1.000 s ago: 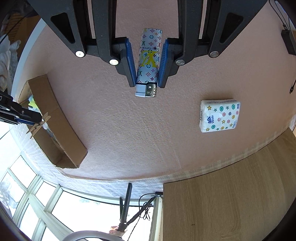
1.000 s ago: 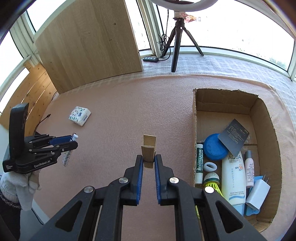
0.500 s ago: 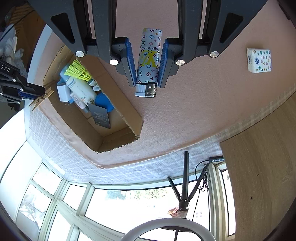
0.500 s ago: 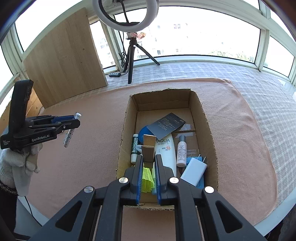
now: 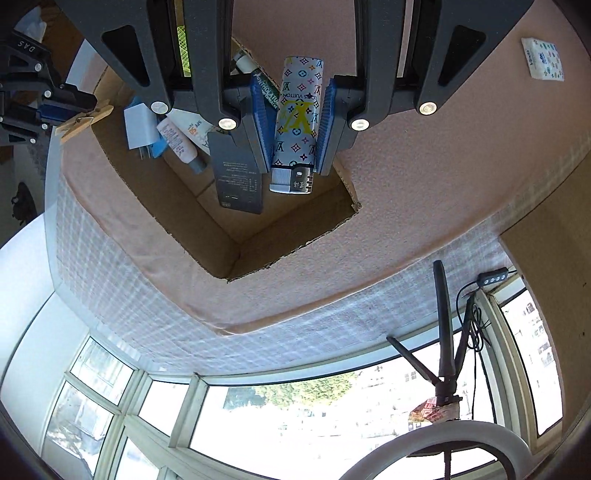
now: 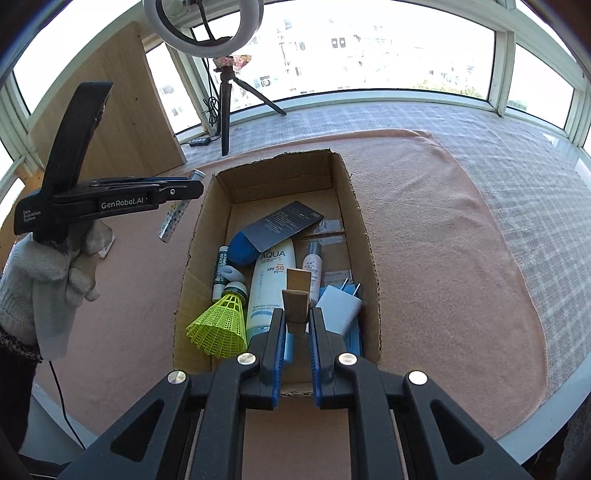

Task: Organize objects
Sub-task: 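Carry the clothespin and lighter over the box with both grippers, then open both grippers to drop the clothespin and lighter into the box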

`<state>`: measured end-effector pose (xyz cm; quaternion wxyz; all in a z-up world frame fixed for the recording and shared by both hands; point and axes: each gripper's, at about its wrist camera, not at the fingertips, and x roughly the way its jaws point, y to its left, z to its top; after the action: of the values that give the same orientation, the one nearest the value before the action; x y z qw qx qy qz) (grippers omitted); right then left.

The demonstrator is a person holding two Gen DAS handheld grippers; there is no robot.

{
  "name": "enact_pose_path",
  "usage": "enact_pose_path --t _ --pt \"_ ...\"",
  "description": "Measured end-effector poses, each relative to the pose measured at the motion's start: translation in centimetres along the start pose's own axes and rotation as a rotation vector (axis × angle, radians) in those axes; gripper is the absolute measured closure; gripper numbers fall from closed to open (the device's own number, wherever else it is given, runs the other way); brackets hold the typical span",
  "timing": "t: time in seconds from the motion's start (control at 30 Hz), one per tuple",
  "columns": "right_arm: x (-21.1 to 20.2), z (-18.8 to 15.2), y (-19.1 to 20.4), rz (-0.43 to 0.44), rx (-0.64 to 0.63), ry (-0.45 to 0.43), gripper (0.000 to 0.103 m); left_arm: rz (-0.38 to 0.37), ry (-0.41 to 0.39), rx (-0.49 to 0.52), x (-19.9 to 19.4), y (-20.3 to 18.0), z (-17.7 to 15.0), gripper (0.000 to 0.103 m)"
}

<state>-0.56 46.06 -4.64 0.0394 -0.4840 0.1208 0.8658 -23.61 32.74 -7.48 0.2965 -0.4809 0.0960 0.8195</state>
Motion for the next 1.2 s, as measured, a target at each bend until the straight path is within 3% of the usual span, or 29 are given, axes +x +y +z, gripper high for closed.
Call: enact_pose_path --t 0.67,0.73,0.77,0.8,1.2 --pt "1.7 -0.3 -0.5 0.035 -0.014 0.042 0.091 -0.004 0.058 0.0 6.0 -2.0 3.2 0.074" --pt "1.7 -0.2 -0.4 0.055 -0.019 0.043 0.083 -0.002 0.059 0.002 6.0 -2.1 3.2 0.055" --pt "1.7 -0.2 -0.2 0.056 -0.024 0.046 0.063 0.0 0.053 0.003 5.9 -2.1 3.2 0.042" --pt "1.6 -0.2 0.0 0.049 -0.03 0.038 0.045 0.002 0.045 0.006 5.8 -2.1 3.2 0.039" --pt "1.3 0.0 1.1 0.062 -0.026 0.013 0.042 0.033 0.037 -0.008 3.5 0.4 1.6 0.039"
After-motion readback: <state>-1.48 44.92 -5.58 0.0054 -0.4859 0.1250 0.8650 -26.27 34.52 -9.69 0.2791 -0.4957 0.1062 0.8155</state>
